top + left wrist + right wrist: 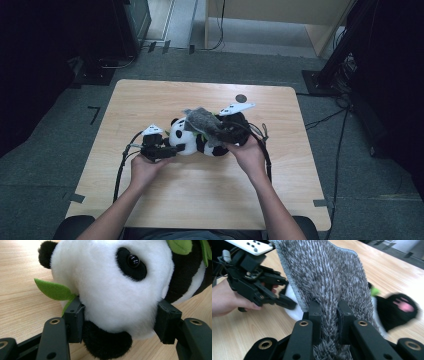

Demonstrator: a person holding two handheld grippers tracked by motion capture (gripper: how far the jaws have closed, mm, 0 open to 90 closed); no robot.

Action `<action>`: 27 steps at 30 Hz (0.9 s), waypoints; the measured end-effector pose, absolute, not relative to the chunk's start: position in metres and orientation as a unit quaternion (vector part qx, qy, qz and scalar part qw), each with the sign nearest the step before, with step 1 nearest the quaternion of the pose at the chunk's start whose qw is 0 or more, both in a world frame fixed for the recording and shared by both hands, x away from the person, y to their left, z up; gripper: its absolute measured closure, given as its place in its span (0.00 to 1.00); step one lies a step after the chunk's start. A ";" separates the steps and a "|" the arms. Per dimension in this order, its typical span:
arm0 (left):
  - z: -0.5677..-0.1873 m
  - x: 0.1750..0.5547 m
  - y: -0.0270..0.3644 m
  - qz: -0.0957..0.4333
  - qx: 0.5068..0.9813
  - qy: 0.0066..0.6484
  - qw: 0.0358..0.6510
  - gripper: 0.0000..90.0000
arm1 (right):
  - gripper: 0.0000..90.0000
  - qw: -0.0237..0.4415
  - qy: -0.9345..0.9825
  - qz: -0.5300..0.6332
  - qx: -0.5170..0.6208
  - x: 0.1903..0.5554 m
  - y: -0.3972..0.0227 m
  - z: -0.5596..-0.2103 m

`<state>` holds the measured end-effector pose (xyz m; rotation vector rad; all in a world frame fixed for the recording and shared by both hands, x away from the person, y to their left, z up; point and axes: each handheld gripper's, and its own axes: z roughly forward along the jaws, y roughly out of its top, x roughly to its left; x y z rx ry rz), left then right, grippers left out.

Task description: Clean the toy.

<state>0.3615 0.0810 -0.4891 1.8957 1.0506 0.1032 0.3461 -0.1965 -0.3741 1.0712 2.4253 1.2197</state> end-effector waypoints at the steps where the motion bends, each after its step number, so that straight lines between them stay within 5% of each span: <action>1: -0.489 0.361 0.081 0.042 0.773 0.428 0.467 0.41 | 0.87 0.110 0.828 0.415 0.360 0.347 -0.192 -0.375; 9: -0.489 0.361 0.080 0.042 0.770 0.433 0.467 0.42 | 0.87 0.112 0.852 0.388 0.334 0.349 -0.150 -0.402; 27: -0.492 0.365 0.084 0.013 0.766 0.440 0.469 0.42 | 0.88 0.130 0.873 0.364 0.296 0.325 -0.134 -0.453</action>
